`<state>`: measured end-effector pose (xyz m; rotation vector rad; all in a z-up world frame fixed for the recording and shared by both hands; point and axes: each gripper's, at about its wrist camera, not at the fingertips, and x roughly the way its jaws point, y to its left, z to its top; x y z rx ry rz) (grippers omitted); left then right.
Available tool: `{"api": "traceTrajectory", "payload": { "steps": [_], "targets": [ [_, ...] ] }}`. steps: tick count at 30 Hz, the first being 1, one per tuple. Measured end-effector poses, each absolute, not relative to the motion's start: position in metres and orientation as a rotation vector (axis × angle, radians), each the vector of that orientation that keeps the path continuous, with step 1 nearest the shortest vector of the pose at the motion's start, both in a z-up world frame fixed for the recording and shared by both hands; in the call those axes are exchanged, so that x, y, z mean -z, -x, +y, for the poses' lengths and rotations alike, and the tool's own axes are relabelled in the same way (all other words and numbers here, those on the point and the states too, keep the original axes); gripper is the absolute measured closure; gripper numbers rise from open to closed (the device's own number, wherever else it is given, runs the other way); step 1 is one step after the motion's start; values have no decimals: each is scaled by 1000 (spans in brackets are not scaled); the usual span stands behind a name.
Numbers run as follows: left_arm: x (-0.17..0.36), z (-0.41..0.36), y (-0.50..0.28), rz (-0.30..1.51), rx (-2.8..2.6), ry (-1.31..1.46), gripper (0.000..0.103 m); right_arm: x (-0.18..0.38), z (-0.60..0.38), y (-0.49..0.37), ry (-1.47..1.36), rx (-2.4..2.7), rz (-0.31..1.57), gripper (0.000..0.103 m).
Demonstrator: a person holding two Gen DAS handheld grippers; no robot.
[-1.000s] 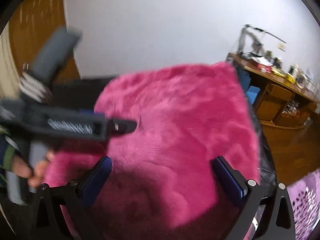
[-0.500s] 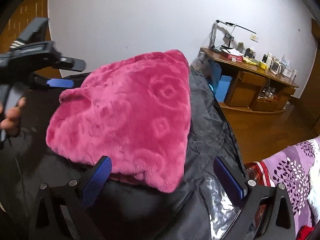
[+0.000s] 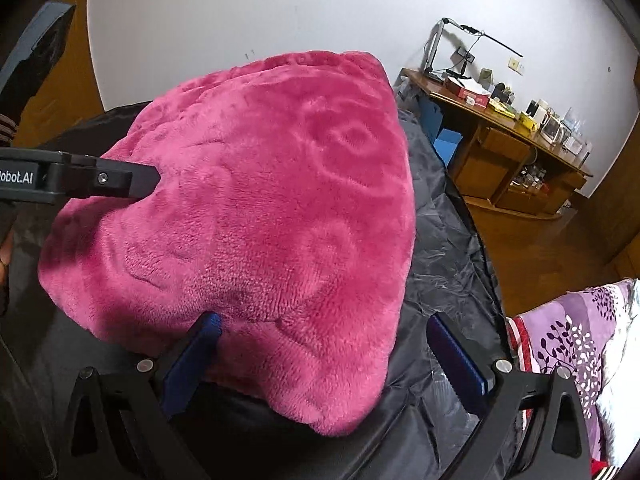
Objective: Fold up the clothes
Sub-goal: 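Pat the folded jacket square with both open grippers and withdraw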
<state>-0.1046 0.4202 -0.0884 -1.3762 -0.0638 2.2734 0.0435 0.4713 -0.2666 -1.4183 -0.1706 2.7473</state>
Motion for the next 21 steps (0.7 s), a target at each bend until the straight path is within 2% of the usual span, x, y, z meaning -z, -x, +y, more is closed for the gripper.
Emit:
{"api": "traceTrajectory", "payload": {
  "steps": [12, 21],
  "targets": [
    [67, 415, 78, -62, -2371, 1470, 13, 251, 470, -71, 1574, -2697, -31, 0],
    [29, 395, 33, 107, -2563, 1381, 13, 236, 459, -97, 1567, -2714, 45, 0]
  ]
}}
